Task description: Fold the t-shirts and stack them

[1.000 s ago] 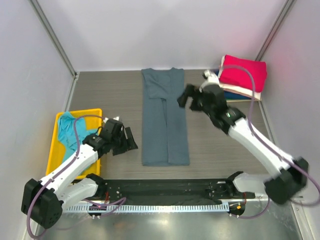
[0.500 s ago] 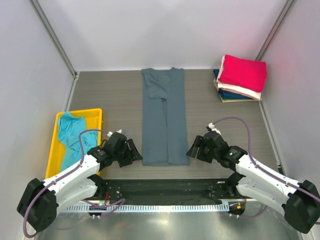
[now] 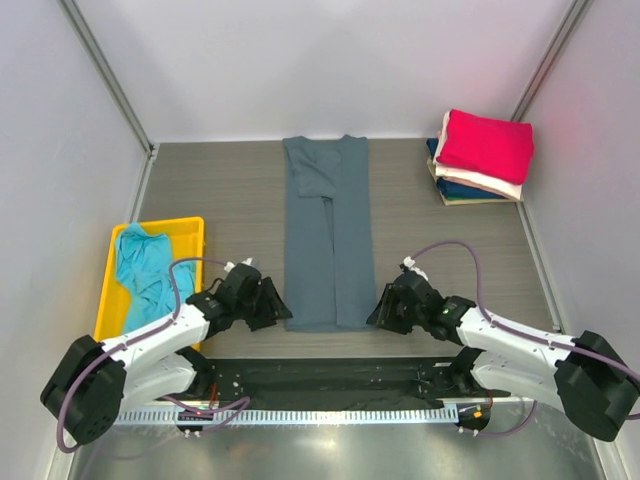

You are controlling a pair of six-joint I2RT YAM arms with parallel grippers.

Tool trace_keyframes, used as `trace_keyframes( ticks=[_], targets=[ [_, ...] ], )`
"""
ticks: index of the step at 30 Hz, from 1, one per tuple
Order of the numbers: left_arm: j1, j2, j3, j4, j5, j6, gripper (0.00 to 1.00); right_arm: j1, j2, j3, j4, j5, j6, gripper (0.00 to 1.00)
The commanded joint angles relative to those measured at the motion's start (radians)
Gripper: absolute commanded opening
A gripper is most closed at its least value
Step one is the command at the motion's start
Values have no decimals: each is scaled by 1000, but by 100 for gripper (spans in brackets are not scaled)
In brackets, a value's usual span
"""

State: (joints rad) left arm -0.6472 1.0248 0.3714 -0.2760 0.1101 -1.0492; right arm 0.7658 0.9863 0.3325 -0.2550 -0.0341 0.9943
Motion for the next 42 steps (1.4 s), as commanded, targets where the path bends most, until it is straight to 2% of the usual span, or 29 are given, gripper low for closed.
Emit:
trace_keyframes(
  ticks=[1,11,14,16,17,18,19,21,25,32,35,38,42],
  targets=[
    [-12,30,-15,35,-6,-3,53,7,26,-26,20,11,12,41],
    [-60,93,-14,84,-3,-21,40,7,51,-26,26,16,1,35],
    [-77,107,-17,98,-9,-28,33,7,48,-27,26,19,-3,30],
    [-80,109,-19,101,-7,-32,17,7,43,-27,25,17,-2,25],
    [-80,107,-17,98,-9,-31,10,7,40,-26,25,16,-2,17],
    [-84,101,-15,92,-7,-37,0,7,35,-27,20,14,-3,13],
    [-89,90,-8,69,-15,-40,0,9,31,-26,16,7,-3,7],
    [-117,42,6,25,-41,-51,0,10,17,-23,-12,3,-5,1],
    [-199,-67,55,-135,-145,-107,0,43,-79,0,-117,28,16,1],
    [-338,-239,104,-293,-230,-198,0,127,-253,91,-288,103,93,1],
    [-338,-252,173,-356,-263,-178,0,132,-242,149,-323,143,66,1],
    [-333,-214,286,-411,-334,-92,0,127,-180,307,-378,239,0,1],
    [-258,-111,450,-446,-359,53,0,75,9,482,-397,307,-130,1]
  ],
)
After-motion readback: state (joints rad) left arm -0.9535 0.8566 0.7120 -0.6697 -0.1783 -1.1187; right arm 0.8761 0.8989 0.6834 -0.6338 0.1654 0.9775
